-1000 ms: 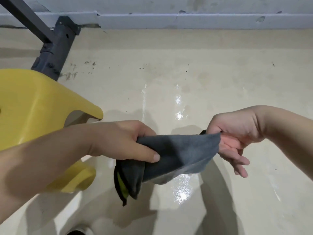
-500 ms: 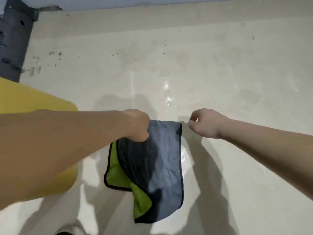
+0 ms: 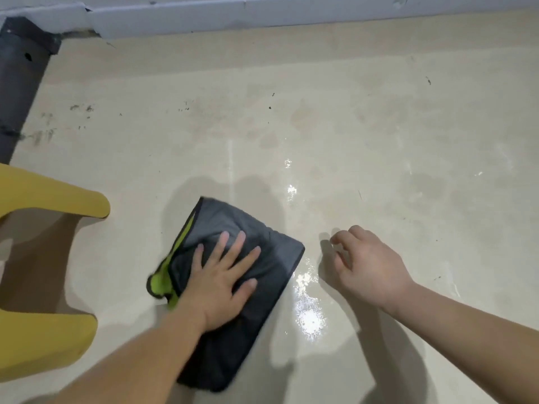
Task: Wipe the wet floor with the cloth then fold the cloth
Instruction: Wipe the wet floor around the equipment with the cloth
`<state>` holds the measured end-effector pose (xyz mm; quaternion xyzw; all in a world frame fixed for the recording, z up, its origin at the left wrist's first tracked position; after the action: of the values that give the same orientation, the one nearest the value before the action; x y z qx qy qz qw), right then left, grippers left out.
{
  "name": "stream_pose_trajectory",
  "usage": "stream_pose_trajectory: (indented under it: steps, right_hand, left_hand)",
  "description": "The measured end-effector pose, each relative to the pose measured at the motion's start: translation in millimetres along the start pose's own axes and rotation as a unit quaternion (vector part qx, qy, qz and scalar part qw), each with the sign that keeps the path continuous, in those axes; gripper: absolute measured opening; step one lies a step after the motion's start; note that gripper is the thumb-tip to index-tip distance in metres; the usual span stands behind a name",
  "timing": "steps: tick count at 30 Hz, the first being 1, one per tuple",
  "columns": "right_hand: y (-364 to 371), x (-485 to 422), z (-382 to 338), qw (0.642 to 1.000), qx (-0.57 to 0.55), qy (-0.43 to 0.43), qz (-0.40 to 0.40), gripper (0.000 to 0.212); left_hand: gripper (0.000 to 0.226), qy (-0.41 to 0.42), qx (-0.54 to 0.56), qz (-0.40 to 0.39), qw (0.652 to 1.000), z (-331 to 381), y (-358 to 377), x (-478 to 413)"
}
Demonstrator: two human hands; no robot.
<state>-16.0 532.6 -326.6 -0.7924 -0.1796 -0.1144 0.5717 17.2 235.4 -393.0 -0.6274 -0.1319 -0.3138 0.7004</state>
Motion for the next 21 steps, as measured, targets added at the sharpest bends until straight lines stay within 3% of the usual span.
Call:
stream_pose_trajectory:
  steps: [2,6,10,13,16,19,21]
  right_hand:
    - [-1.6,2.9,11.7,1.000,-0.018,0.004,0.019,0.024]
    - [-4.2,10.5,30.5,0.998,-0.043,0.032,0.042,0.024]
    - [0.4,24.1,46.5,0.990,-0.083,0.108,0.044,0.023]
    - [1.2,31.0,52.5,0.987,-0.079,0.131,0.056,0.025]
    - [1.4,32.3,56.5,0.988,-0.053,0.125,0.071,0.030]
    - [1.7,28.4,58.8,0.989,-0.029,0.123,0.074,0.030]
    - [2.1,24.3,57.3,0.990,-0.026,0.116,0.079,0.031]
  left_hand:
    - [0.060,-0.024,-0.039,0.036,0.998,-17.3,-17.8,-28.2]
    - [0.064,-0.188,0.070,0.068,0.977,8.2,-39.2,-86.2]
    - [0.072,-0.173,0.031,0.081,0.981,64.2,-31.6,-96.8]
    - [0.074,-0.072,-0.034,0.074,0.994,116.0,-13.3,-81.8]
    - [0.073,0.123,-0.081,0.065,0.987,158.3,22.5,-44.6]
    - [0.067,0.372,-0.098,0.072,0.920,158.3,51.3,-20.7]
    - [0.066,0.445,-0.093,0.066,0.888,133.5,38.8,-32.5]
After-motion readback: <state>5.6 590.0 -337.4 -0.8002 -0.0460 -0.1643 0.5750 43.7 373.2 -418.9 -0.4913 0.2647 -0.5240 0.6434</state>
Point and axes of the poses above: each hand's wrist, its own x-axis away from the middle knuckle, its own y-axis out of the palm, z = x × y, the point moved 1 cm from there along -x, towards the middle knuckle, and after that the axes turned 6 degrees about -z, right-handed, at the moved point
